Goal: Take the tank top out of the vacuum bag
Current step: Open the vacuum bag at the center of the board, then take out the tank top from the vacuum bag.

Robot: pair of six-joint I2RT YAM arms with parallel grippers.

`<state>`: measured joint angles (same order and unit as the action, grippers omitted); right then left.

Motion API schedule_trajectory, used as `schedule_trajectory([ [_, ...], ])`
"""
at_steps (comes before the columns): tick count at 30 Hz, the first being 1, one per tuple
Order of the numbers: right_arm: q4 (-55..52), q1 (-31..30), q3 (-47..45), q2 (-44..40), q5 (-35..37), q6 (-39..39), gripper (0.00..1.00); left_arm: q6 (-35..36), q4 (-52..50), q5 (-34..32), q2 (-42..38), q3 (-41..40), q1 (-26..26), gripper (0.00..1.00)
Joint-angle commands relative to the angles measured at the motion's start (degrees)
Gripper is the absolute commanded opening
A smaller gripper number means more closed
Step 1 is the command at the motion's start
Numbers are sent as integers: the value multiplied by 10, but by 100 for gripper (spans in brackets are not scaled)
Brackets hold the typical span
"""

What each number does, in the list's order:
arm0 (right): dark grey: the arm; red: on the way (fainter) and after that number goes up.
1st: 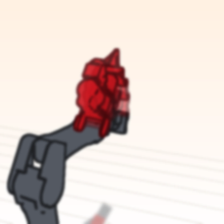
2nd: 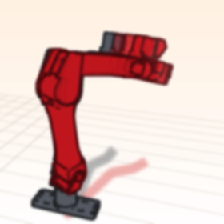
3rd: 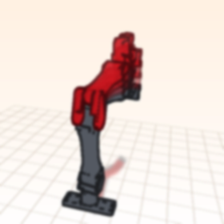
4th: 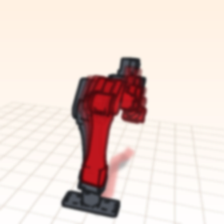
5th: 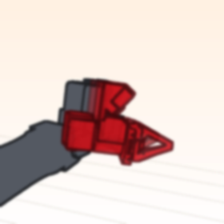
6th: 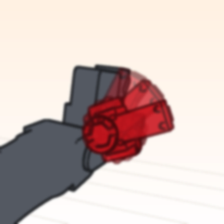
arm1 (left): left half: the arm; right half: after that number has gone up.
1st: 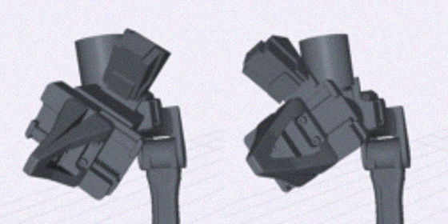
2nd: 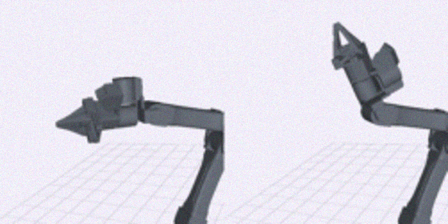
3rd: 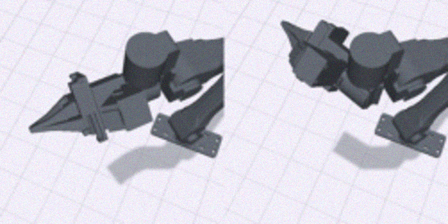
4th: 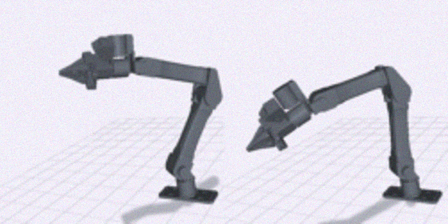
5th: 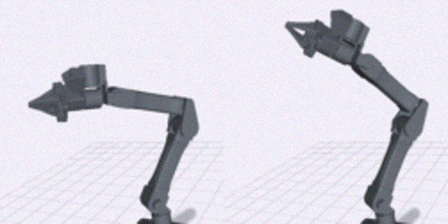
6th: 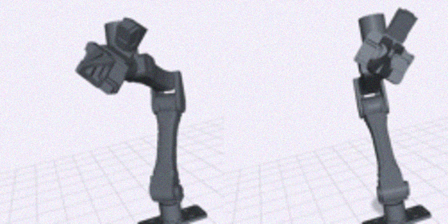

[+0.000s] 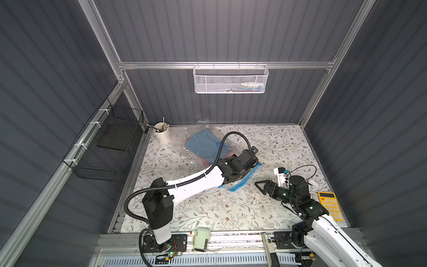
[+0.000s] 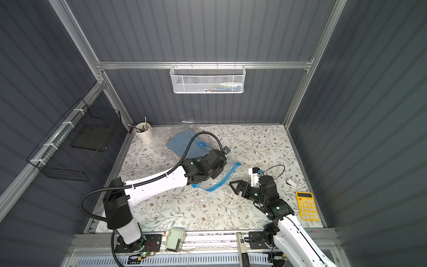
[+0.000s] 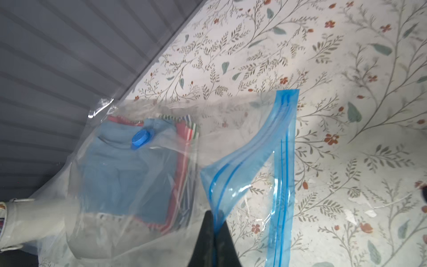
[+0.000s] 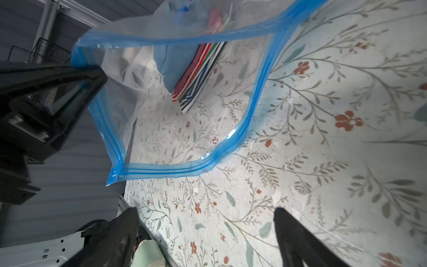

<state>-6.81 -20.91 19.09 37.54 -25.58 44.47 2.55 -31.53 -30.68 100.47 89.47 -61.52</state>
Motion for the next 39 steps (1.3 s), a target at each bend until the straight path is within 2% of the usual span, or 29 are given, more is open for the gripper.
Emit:
schedule_trajectory([
  [1,61,-44,24,36,37,19,89,38,-33,4,-5,41,10,0],
  [3,80,-70,40,72,56,19,89,44,-32,9,-10,52,28,0],
  [7,120,-97,80,147,97,20,89,51,-22,66,-25,62,76,0],
  [10,149,-99,103,195,108,28,89,79,16,111,-48,44,86,0],
  [13,173,-109,128,236,108,30,86,84,31,129,-53,40,94,0],
  [18,198,-159,130,246,155,52,86,95,52,177,-45,14,96,0],
  [22,201,-202,120,234,199,79,86,110,54,240,-45,12,96,0],
  [25,221,-215,107,241,223,104,86,127,64,259,-51,0,96,0],
  [29,256,-217,110,293,230,137,83,130,114,257,-86,-52,96,0],
  [32,282,-227,113,318,249,161,80,127,116,229,-92,-67,96,0],
  [36,278,-245,129,341,275,160,72,106,125,199,-85,-80,96,0],
  [39,293,-273,124,348,306,153,70,87,135,171,-82,-80,96,0],
])
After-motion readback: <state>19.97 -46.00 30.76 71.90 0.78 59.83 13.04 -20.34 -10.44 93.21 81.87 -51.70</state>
